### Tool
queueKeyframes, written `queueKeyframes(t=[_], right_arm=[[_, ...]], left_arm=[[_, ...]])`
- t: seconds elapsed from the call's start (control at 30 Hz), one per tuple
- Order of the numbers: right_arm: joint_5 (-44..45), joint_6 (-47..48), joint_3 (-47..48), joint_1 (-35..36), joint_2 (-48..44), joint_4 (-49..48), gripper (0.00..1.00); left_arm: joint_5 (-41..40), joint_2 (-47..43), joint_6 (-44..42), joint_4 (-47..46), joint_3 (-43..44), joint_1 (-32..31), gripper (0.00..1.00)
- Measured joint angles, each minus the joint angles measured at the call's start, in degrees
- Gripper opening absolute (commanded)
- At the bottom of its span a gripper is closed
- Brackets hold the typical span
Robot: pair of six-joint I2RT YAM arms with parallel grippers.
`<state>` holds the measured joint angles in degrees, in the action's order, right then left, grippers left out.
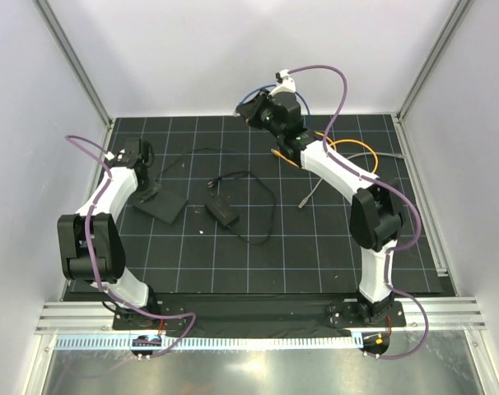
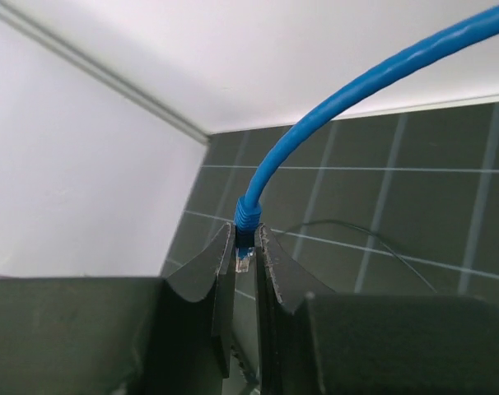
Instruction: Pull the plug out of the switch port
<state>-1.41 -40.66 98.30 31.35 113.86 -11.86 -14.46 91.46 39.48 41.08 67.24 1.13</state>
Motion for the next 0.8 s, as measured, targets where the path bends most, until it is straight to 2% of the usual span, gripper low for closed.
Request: queueKeyframes(t=[0.2, 0.33, 0.6, 0.8], right_arm=[[10.23, 3.72, 1.27, 1.14, -5.62, 11.58, 0.01], [14.6, 3.85, 3.78, 0.22, -5.68, 15.96, 0.01], [21.05, 3.1, 8.31, -7.41, 3.82, 23.69, 0.04], [18.75, 2.8, 8.31, -13.94, 12.72, 24.83, 0.12]], left_arm=[[0.11, -0.04, -0.66, 0.0, 0.0, -0.02, 0.0], [0.09, -0.04, -0.94, 0.0, 0.0, -0.02, 0.0], [-0.13, -0.02, -1.05, 0.04, 0.22, -0.09, 0.01], [-0.44, 0.0, -1.22, 0.07, 1.22, -0.11, 0.01]])
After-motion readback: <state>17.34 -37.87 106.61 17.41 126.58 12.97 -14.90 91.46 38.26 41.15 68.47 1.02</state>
